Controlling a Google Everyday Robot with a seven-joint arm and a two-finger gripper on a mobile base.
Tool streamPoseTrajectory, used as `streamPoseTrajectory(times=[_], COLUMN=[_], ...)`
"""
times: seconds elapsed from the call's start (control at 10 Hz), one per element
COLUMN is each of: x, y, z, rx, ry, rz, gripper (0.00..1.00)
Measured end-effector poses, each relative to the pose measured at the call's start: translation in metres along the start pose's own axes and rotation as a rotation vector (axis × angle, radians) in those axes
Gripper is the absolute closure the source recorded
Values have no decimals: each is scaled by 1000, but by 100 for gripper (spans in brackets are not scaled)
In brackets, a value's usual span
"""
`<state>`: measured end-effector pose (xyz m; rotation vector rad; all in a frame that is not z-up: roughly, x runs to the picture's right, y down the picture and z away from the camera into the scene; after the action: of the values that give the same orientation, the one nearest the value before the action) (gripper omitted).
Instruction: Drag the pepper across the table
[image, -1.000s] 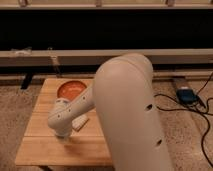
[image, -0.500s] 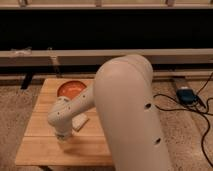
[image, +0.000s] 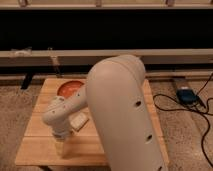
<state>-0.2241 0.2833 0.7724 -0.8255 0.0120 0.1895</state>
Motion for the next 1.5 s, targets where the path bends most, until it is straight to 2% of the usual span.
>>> streamPoseTrajectory(times=[0.2, 0.6, 1.0, 1.4, 1.5], x=[1, -6, -24, -38, -38], y=[-2, -18, -18, -8, -7], z=[-5, -22, -23, -18, -15], rx=[16, 48, 44, 31, 31], ry=[-1, -41, -62, -69, -64], rz=[69, 187, 222, 219, 217], gripper=[20, 20, 20, 20, 24])
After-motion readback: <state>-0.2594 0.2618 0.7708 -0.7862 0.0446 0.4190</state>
